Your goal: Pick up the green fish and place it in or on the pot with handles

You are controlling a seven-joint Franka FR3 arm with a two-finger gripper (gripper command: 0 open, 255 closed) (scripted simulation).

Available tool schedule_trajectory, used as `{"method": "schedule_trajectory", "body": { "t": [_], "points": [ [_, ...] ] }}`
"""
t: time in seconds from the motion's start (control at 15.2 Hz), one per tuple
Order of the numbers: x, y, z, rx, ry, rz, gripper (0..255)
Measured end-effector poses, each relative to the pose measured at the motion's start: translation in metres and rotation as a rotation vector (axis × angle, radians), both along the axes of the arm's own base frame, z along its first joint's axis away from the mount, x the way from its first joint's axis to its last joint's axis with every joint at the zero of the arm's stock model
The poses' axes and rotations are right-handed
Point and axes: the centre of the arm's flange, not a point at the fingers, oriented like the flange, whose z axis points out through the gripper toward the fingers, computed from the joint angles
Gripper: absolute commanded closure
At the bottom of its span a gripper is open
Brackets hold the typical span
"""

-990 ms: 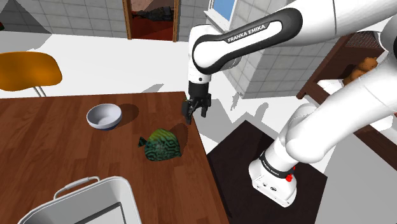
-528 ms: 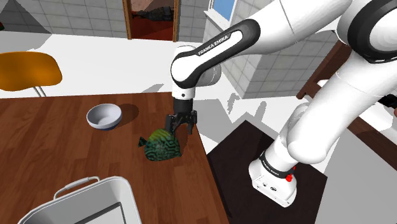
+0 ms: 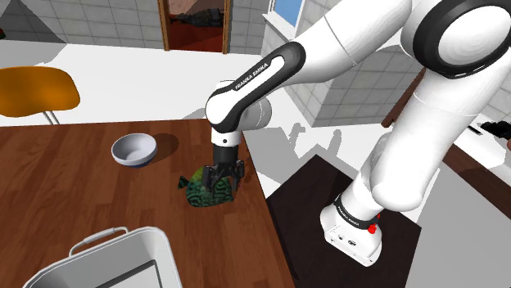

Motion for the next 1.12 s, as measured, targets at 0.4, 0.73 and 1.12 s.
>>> {"method": "schedule_trajectory", "body": {
  "t": [0.4, 0.73, 1.12],
  "points": [
    [-0.008, 0.006, -0.015, 0.0, 0.0, -0.001, 0],
    [-0.008, 0.006, -0.016, 0.0, 0.0, -0.001, 255],
    [-0.008, 0.007, -0.015, 0.001, 0.0, 0.001, 255]
  ]
}}
